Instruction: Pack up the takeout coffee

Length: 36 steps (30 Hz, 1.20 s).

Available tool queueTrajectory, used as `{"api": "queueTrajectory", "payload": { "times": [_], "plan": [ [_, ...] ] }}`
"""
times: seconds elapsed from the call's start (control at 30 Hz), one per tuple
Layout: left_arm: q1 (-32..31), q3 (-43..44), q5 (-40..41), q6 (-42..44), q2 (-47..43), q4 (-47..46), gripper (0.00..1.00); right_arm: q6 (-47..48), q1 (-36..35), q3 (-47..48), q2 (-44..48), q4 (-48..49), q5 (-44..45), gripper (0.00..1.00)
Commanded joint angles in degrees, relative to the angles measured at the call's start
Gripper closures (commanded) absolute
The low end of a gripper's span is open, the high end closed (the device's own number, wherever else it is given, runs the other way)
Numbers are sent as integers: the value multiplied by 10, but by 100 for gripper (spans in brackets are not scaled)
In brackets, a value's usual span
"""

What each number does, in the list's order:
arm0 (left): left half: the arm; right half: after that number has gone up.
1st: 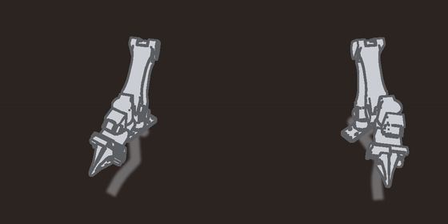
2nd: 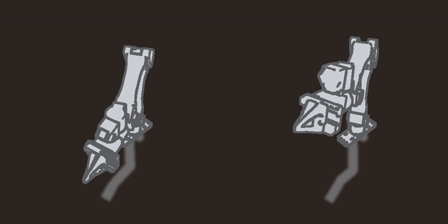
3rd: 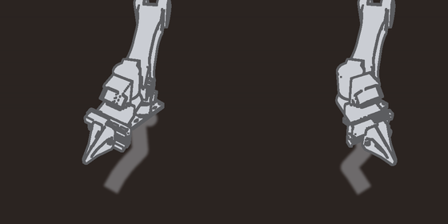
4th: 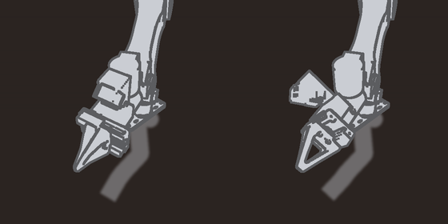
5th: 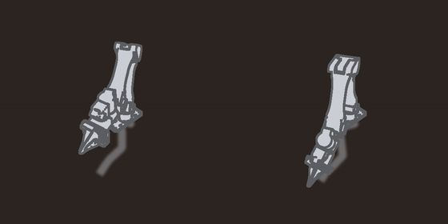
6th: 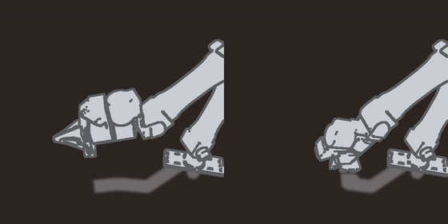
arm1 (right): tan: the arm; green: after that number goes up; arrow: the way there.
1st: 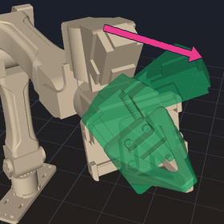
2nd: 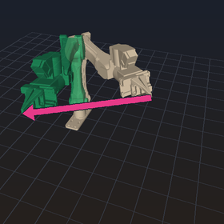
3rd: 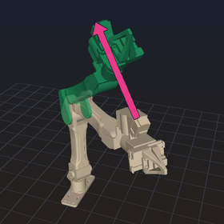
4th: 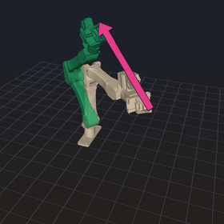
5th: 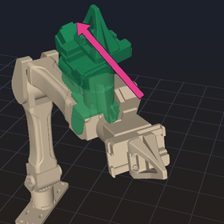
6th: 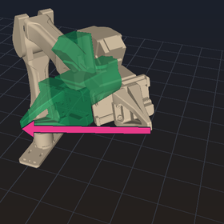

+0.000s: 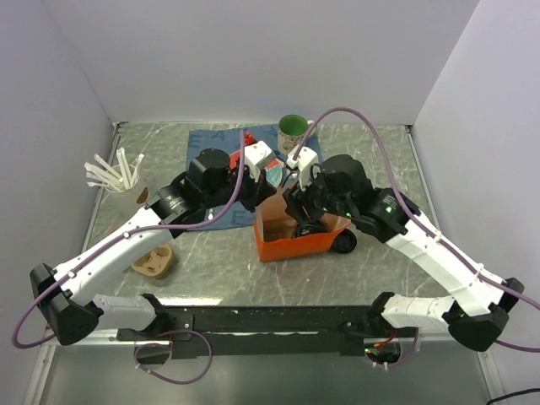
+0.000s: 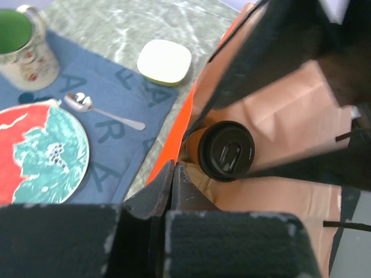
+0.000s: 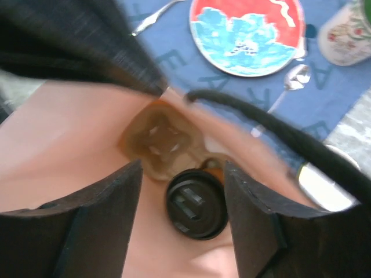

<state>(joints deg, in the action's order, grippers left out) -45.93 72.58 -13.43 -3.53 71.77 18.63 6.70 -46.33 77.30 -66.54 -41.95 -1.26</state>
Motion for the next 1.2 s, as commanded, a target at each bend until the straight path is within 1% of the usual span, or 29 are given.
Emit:
{"api": "queueTrajectory", "payload": {
  "times": [0.0,0.1,0.13,0.23,0.3,0.33,0.43,0.5,0.53,0.57,0.63,0.67,0.77,0.97,1.07,1.1,1.17],
  "plan": [
    [-3,22,95,-77,-40,30,99,-13,4,-20,69,-5,-79,28],
    [-5,3,114,-113,-66,36,99,-25,4,-50,105,3,-105,23],
    [-6,-9,118,-139,-73,37,99,-27,4,-55,113,6,-109,22],
    [-13,-24,111,-170,-98,56,99,-47,4,-59,127,14,-90,22],
    [-26,-44,111,-197,-118,63,99,-65,4,-48,117,7,-47,25],
    [-30,-53,98,-206,-126,61,99,-65,4,-45,111,6,-38,26],
    [-43,-103,69,-242,-159,41,99,-65,3,-43,90,6,-40,29],
    [-50,-133,46,-257,-175,33,91,-65,0,-51,80,5,-55,29],
    [-51,-139,32,-257,-179,32,88,-65,0,-53,78,2,-73,29],
    [-53,-142,30,-256,-181,36,82,-59,-1,-57,77,-1,-78,29],
    [-53,-137,33,-242,-179,49,75,-54,-1,-61,77,-10,-83,29],
    [-52,-132,36,-235,-173,61,66,-46,-2,-61,79,-14,-99,29],
    [-53,-108,31,-206,-156,75,52,-18,-2,-59,92,-16,-152,27],
    [-53,-79,30,-159,-140,45,47,-3,-2,-48,98,-43,-168,25],
    [-53,-43,38,-119,-109,36,45,-1,-2,-45,90,-57,-175,25],
    [-53,-15,52,-104,-97,40,45,0,-2,-45,88,-59,-179,25],
    [-52,16,56,-80,-68,40,45,0,-1,-47,84,-64,-183,25]
  ]
}}
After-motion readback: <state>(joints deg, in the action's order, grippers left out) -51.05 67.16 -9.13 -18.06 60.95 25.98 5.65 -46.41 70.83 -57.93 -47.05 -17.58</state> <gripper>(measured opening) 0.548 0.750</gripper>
